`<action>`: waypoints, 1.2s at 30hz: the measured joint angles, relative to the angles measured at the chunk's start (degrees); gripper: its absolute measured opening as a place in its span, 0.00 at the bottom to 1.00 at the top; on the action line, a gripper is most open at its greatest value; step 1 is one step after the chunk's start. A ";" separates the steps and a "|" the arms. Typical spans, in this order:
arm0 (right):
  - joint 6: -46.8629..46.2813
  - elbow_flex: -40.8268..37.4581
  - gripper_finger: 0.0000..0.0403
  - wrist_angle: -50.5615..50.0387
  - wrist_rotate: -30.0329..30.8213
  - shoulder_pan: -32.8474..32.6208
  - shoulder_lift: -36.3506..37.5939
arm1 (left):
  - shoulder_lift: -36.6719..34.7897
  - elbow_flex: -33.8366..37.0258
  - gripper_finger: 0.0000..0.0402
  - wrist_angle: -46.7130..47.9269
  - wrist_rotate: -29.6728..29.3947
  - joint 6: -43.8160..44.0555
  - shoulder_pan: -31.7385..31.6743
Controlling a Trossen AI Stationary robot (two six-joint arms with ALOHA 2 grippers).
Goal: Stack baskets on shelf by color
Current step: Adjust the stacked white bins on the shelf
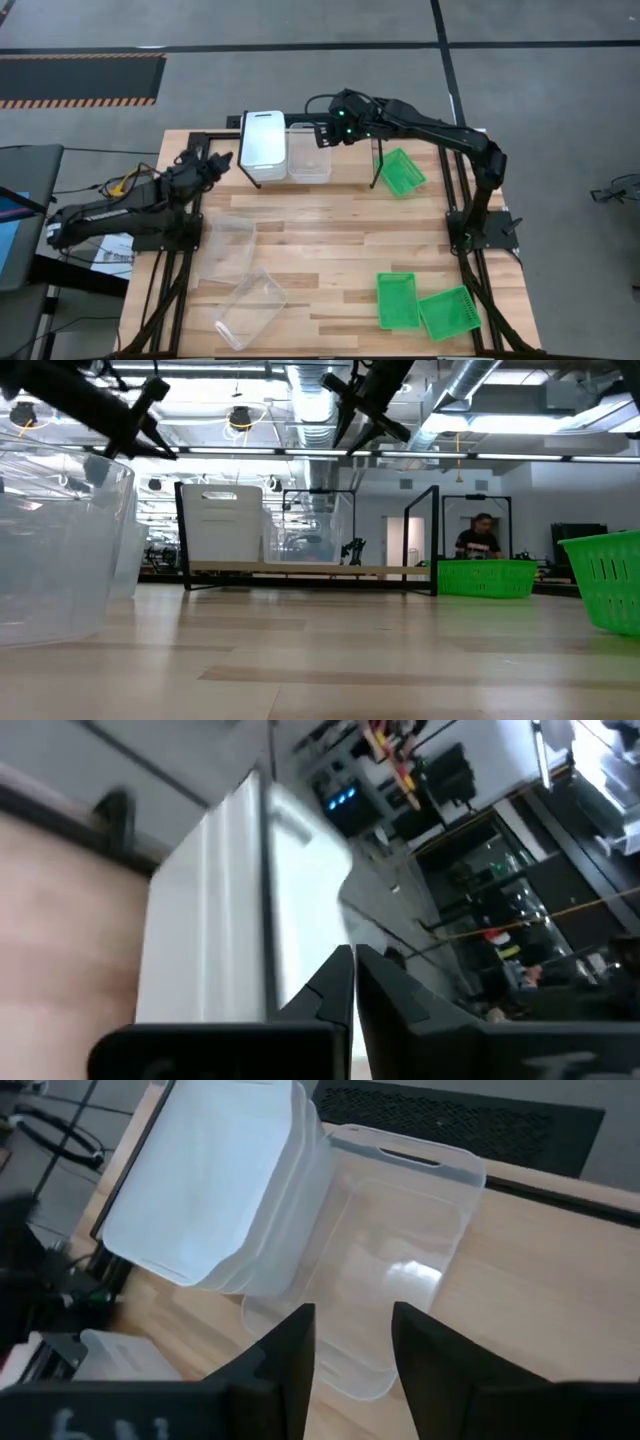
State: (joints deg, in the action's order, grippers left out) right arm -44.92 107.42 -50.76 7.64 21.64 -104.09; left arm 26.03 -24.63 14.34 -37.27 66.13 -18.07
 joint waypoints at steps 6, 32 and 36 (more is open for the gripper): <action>3.34 0.00 0.35 -0.19 0.00 -0.26 0.00 | 6.98 -14.26 0.00 4.53 5.69 -15.31 -10.29; 10.09 0.00 0.30 -1.47 -0.02 -0.24 -0.11 | 42.66 -28.62 0.00 16.59 55.88 -41.62 -53.89; 10.51 0.00 0.30 -0.97 -0.02 -0.23 -0.11 | 45.93 -28.56 0.00 15.48 55.34 -41.64 -52.84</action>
State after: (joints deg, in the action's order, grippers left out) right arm -34.41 107.42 -51.73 7.62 21.41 -104.20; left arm 71.97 -53.19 29.82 18.07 24.49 -70.91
